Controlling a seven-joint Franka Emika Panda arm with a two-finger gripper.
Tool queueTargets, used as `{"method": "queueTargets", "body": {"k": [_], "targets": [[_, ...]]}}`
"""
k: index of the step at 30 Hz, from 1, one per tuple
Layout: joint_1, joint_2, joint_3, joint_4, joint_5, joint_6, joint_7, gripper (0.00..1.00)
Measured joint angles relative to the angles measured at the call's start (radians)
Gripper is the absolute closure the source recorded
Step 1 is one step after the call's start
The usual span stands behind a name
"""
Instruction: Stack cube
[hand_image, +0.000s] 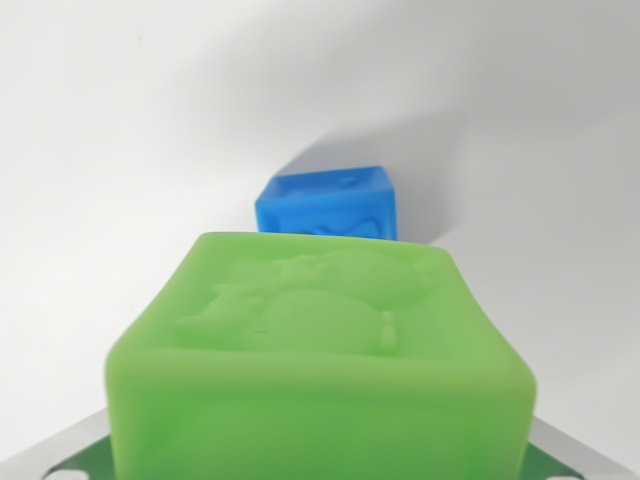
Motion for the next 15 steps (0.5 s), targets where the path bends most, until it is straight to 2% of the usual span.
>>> {"method": "queueTargets", "body": {"k": [3, 15], "targets": [[0.0, 0.023, 0.0, -0.001, 0.004, 0.024, -0.006, 1.0], [-0.001, 0.109, 0.007, 0.0, 0.037, 0.103, -0.031, 1.0]]}}
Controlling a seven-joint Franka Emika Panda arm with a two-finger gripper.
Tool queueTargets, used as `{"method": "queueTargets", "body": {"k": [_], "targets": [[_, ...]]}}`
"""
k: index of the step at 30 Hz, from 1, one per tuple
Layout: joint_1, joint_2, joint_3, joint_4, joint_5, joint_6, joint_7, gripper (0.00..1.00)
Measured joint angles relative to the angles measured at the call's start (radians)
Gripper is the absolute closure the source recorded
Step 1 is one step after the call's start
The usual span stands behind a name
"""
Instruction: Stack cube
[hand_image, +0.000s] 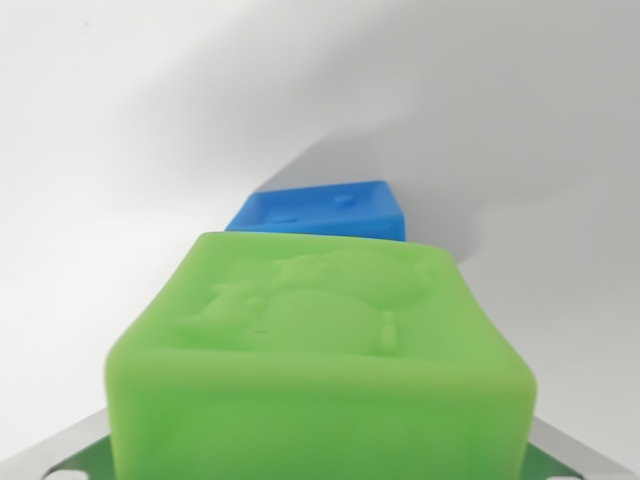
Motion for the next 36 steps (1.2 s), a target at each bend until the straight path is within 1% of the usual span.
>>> {"method": "queueTargets", "body": {"k": [9, 16, 22, 23, 36], "targets": [[-0.003, 0.046, 0.007, 0.005, 0.021, 0.04, -0.015, 1.0], [-0.005, 0.069, 0.011, 0.008, 0.031, 0.059, -0.023, 1.0], [-0.007, 0.077, 0.014, 0.009, 0.034, 0.066, -0.025, 1.0], [-0.007, 0.077, 0.014, 0.009, 0.034, 0.066, -0.026, 0.0], [-0.008, 0.077, 0.014, 0.009, 0.034, 0.067, -0.026, 0.0]]}}
